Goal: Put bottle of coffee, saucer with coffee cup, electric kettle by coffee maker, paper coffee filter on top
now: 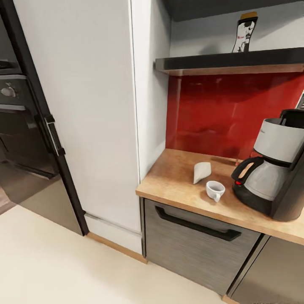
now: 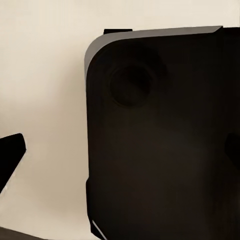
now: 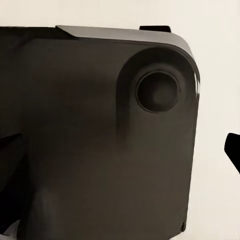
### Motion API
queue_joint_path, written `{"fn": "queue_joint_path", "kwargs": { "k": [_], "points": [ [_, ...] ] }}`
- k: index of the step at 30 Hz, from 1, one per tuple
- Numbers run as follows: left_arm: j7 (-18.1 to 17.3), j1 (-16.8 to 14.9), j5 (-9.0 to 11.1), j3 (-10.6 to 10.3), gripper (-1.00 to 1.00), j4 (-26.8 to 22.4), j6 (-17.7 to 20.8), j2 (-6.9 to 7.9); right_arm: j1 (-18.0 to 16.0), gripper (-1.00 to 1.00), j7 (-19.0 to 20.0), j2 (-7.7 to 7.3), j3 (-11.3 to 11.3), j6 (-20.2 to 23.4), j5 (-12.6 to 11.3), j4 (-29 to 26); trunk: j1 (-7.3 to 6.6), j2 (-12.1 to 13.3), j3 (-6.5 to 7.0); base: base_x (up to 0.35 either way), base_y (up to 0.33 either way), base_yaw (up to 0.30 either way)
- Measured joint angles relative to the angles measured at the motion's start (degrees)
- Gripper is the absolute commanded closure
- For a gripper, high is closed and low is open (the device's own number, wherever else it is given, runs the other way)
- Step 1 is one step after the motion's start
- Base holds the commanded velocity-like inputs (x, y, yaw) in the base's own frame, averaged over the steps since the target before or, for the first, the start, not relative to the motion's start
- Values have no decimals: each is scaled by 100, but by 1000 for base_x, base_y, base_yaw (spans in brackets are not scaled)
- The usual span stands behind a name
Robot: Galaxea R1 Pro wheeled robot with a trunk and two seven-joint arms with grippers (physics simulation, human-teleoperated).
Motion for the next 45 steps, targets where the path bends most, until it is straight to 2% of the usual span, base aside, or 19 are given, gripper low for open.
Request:
{"fn": "queue_joint_path", "kwargs": {
  "k": [10,25,34,45],
  "points": [
    [0,-5,0,0,-100,0,0,-1,0,-100,0,2,1,-1,0,0,0,0,0,186,273,-268],
    [-4,11,4,18,-100,16,25,-32,0,-100,0,-2,-3,-1,0,-4,2,0,0,19,19,-269],
    [0,13,-24,7,-100,17,28,-66,0,-100,-12,6,-11,-3,-6,-4,-195,360,161,0,0,-255],
    [2,-10,-23,-3,-100,8,111,-38,0,-100,-16,38,-16,-8,-13,-6,-437,801,359,0,0,-32]
  ]
}}
